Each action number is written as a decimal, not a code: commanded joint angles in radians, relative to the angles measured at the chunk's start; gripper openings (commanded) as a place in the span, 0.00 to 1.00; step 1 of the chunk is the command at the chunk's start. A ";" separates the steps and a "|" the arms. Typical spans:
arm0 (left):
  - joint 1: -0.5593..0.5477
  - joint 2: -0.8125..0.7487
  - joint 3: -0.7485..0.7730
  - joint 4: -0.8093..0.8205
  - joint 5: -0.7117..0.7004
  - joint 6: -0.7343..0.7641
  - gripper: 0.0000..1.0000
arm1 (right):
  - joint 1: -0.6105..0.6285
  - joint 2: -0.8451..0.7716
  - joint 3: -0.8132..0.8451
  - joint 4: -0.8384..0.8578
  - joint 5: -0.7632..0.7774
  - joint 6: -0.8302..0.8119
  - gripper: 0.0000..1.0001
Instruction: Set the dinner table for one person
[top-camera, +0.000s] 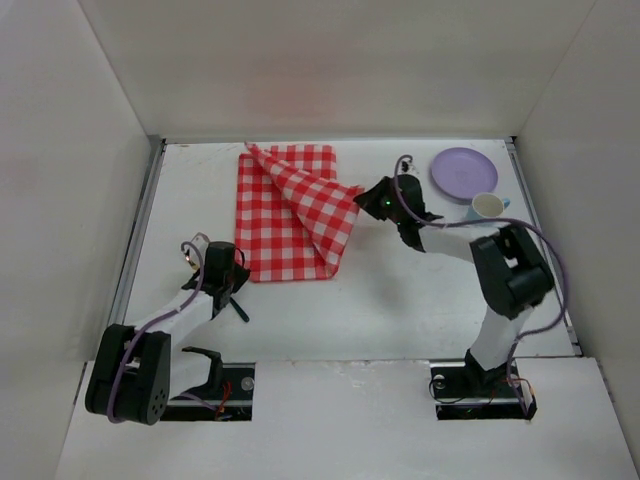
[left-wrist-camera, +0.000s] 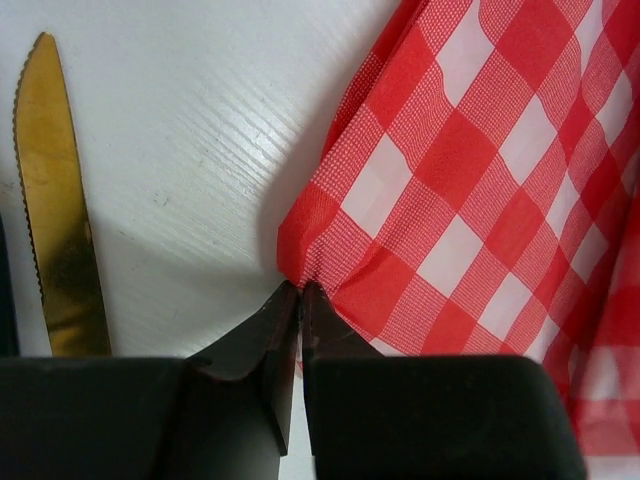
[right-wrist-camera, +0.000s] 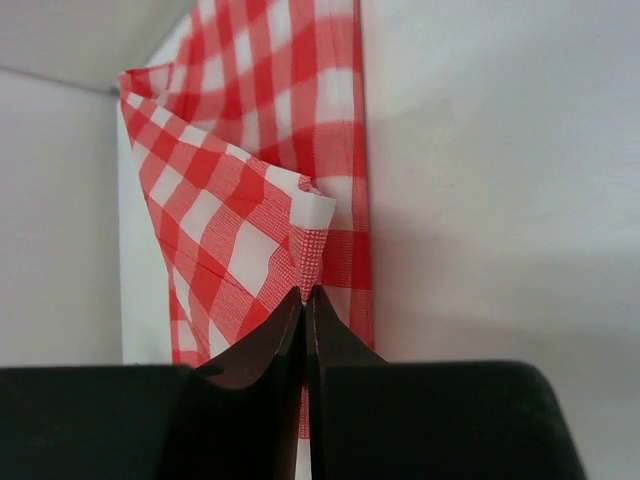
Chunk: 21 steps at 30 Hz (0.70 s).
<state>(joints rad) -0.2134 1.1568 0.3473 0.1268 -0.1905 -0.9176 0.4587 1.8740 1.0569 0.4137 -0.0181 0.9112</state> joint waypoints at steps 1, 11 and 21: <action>0.022 0.018 -0.039 -0.018 0.026 0.011 0.02 | -0.068 -0.231 -0.119 0.099 0.128 -0.023 0.09; 0.061 -0.057 -0.067 -0.049 0.026 0.013 0.01 | -0.107 -0.696 -0.615 -0.099 0.432 0.021 0.10; 0.058 -0.273 -0.076 -0.236 -0.033 0.019 0.01 | 0.021 -0.860 -0.693 -0.476 0.495 0.121 0.12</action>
<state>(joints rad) -0.1596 0.9432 0.2882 0.0025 -0.1761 -0.9134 0.4633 1.0512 0.3817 0.0769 0.4160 0.9703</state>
